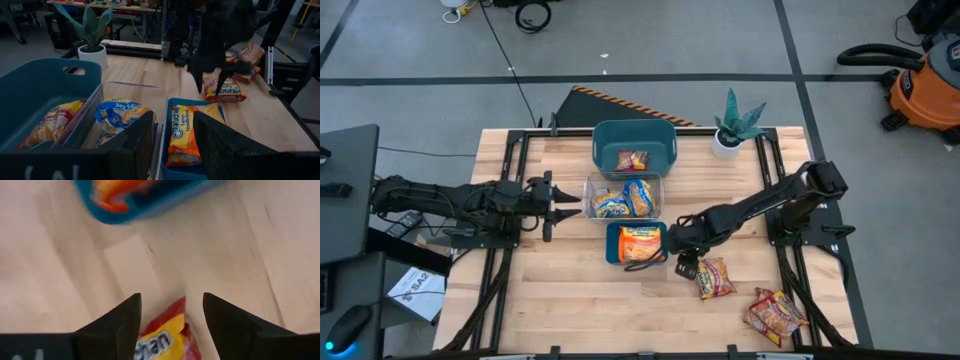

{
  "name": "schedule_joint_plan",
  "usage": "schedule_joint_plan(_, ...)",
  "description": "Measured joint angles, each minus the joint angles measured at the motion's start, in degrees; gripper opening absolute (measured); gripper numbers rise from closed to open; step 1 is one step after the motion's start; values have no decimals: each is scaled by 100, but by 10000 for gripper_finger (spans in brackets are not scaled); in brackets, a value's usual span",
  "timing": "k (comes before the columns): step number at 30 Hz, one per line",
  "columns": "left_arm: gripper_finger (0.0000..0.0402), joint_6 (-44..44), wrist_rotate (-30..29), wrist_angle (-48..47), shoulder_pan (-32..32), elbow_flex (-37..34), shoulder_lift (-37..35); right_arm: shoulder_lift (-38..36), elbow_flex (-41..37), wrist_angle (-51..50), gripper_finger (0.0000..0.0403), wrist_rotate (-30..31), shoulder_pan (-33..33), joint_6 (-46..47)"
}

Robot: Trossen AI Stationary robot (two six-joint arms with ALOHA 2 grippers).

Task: Sort Maruchan noodles
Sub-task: Put the red noodle pack into the top blue bin

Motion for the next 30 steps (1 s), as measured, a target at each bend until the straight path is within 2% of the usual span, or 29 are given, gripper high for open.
schedule_joint_plan(3,146,-3,0,-11,0,0,1,385,172,-101,221,-21,20,0)
schedule_joint_plan(11,146,-3,0,-74,-2,0,-1,1159,686,-1139,221,-186,20,-88)
schedule_joint_plan(15,146,-9,0,-110,-2,0,-1,1306,693,-1103,210,-601,21,-139)
schedule_joint_plan(19,146,-45,0,-144,-4,0,-1,1383,698,-1223,168,-764,20,-214)
schedule_joint_plan(28,146,-154,2,-205,-3,0,-1,1322,703,-1421,27,-781,3,-848)
schedule_joint_plan(30,146,-154,2,-244,-2,0,-1,1230,771,-1632,13,-646,-40,-905)
